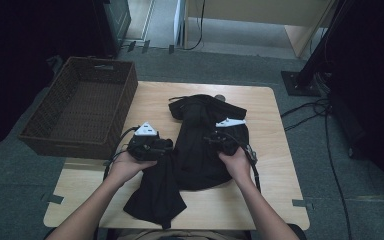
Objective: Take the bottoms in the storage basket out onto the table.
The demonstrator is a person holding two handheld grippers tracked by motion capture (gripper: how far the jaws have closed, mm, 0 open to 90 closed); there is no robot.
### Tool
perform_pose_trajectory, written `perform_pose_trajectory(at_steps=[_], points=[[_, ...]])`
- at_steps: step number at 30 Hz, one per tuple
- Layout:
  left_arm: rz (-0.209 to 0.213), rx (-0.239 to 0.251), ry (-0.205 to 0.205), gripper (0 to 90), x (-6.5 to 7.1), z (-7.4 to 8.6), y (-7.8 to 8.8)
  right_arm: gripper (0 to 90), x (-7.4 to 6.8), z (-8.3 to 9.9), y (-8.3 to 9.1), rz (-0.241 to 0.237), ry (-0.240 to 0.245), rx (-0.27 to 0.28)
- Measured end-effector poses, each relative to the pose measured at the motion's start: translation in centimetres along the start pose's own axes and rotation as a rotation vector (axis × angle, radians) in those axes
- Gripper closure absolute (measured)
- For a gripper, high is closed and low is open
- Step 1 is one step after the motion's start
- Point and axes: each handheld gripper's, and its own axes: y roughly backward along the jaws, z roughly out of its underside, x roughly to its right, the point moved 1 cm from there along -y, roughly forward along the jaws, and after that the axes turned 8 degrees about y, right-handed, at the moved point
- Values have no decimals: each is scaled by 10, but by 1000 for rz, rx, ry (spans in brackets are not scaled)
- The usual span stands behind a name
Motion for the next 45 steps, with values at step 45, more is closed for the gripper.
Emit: perform_pose_trajectory(at_steps=[45], points=[[-32, 18, 79, 501, -16, 44, 15, 607, 13, -38, -92, 85, 62, -24]])
